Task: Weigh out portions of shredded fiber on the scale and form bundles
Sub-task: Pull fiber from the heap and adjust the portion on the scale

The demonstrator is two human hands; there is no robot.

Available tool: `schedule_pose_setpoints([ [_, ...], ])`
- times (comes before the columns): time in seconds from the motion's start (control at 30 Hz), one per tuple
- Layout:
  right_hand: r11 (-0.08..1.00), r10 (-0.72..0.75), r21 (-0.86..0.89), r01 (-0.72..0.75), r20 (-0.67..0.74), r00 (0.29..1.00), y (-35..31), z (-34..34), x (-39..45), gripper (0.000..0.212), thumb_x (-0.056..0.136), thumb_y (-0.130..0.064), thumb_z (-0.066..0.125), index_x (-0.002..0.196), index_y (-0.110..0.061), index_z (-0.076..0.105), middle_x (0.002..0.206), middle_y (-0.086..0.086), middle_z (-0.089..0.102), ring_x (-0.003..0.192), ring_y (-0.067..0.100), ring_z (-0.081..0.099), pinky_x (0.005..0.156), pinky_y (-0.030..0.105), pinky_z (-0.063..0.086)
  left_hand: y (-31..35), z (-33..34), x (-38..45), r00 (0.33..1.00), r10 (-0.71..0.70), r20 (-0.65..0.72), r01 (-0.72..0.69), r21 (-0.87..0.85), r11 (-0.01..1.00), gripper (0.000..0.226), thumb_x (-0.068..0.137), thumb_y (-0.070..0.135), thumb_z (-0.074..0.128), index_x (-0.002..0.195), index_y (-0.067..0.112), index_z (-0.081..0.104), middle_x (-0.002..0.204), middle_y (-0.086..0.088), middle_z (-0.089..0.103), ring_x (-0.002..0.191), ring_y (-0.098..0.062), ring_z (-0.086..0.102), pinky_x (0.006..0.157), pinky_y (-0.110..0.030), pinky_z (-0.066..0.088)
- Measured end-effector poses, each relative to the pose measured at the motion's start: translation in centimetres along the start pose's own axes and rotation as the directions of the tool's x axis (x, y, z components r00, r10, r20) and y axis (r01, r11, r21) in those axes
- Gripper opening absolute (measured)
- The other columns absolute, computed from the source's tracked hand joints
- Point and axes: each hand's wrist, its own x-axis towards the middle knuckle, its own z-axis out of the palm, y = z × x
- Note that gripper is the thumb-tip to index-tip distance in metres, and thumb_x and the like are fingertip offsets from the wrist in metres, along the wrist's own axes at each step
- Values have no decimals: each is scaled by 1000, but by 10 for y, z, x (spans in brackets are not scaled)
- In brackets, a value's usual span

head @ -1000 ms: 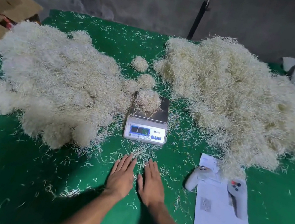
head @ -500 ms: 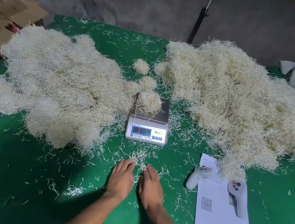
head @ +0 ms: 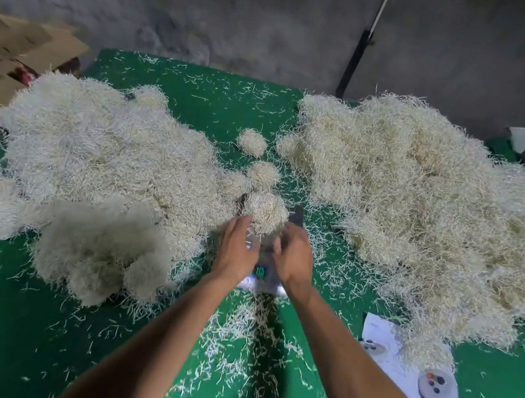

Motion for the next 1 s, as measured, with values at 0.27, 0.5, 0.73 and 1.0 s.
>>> schedule_pose_setpoints([
  [0.27, 925, 205, 307, -225, 96, 974, 2, 21, 75, 28, 110, -12, 37, 125, -5, 59, 81, 5, 67, 59, 11, 63, 54, 20, 51, 7, 4, 113, 973, -211, 95, 215, -34, 976, 96, 90, 74, 48, 160, 34, -5, 170, -2, -2, 154, -31, 13, 121, -57, 23],
  [0.5, 771, 112, 605, -199, 179, 977, 1, 8, 85, 36, 102, -33, 62, 134, -18, 57, 76, 3, 64, 56, 14, 53, 50, 26, 48, 16, 14, 125, 930, -356, 94, 368, -190, 910, 123, 62, 100, 46, 151, 15, 38, 151, -15, 48, 128, -34, 55, 103, -48, 49],
  [0.73, 831, 26, 522, -194, 312, 950, -4, -47, 101, 29, 97, -48, 65, 110, -23, 72, 62, -9, 55, 50, 9, 46, 52, 26, 40, 40, -13, 110, 838, -383, 389, 533, -431, 728, 116, 46, 80, 85, 139, 23, 46, 152, -1, 42, 131, -21, 47, 106, -52, 38],
  [1.0, 771, 71, 561, -303, 396, 915, -4, -76, 103, 37, 83, -51, 78, 70, -18, 67, 73, 4, 69, 72, 24, 63, 87, 45, 61, 43, -32, 95, 824, -327, 463, 545, -488, 682, 86, 47, 61, 93, 121, 30, 62, 130, 4, 61, 113, -18, 62, 83, -41, 59],
])
